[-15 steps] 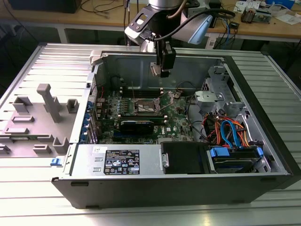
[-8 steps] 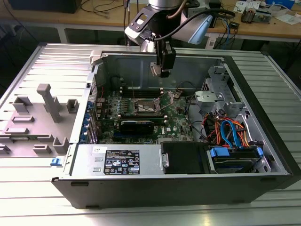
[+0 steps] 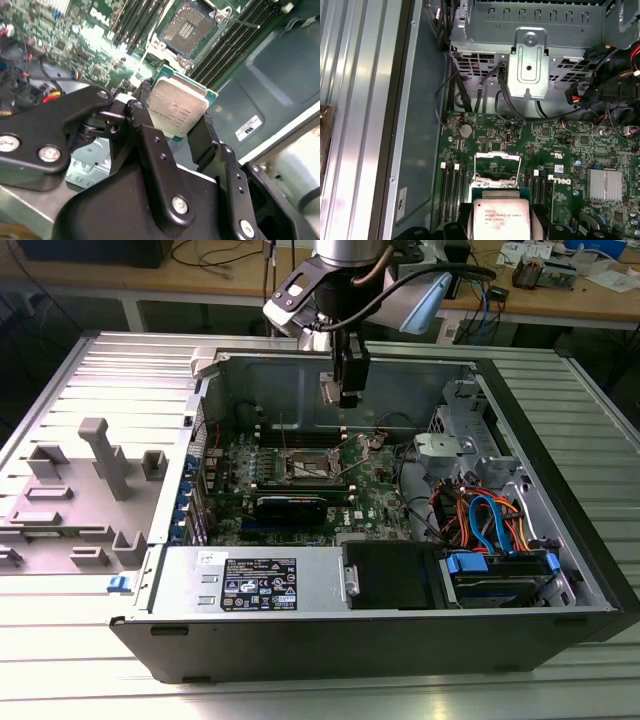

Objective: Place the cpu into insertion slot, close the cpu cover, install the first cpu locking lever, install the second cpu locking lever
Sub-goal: 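Place the cpu into insertion slot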

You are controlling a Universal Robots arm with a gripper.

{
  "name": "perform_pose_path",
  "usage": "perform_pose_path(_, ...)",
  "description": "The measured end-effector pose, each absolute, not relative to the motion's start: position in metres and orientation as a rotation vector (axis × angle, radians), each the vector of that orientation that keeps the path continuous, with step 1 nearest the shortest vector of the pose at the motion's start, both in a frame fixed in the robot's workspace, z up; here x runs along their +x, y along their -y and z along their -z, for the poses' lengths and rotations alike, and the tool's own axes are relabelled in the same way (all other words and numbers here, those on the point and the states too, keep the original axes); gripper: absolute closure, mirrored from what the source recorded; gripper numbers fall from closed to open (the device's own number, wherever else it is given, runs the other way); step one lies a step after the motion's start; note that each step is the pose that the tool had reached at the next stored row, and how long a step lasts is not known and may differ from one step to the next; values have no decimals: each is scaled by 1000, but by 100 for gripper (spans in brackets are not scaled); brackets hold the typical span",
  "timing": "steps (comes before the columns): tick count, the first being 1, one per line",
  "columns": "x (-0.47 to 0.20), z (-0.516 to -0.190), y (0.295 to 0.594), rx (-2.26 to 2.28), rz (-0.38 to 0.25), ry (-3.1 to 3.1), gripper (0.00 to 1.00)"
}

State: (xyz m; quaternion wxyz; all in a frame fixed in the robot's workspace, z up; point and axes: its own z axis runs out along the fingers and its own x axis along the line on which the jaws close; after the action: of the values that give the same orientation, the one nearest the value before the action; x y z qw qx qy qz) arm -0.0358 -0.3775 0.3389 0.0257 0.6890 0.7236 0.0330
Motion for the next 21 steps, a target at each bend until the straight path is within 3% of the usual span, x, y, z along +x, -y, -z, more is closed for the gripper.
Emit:
perform_pose_path(12,-36,-313,378,2149,-99,-2217,46)
perform_pose_path(21,-36,-313,378,2149,-99,-2218,46)
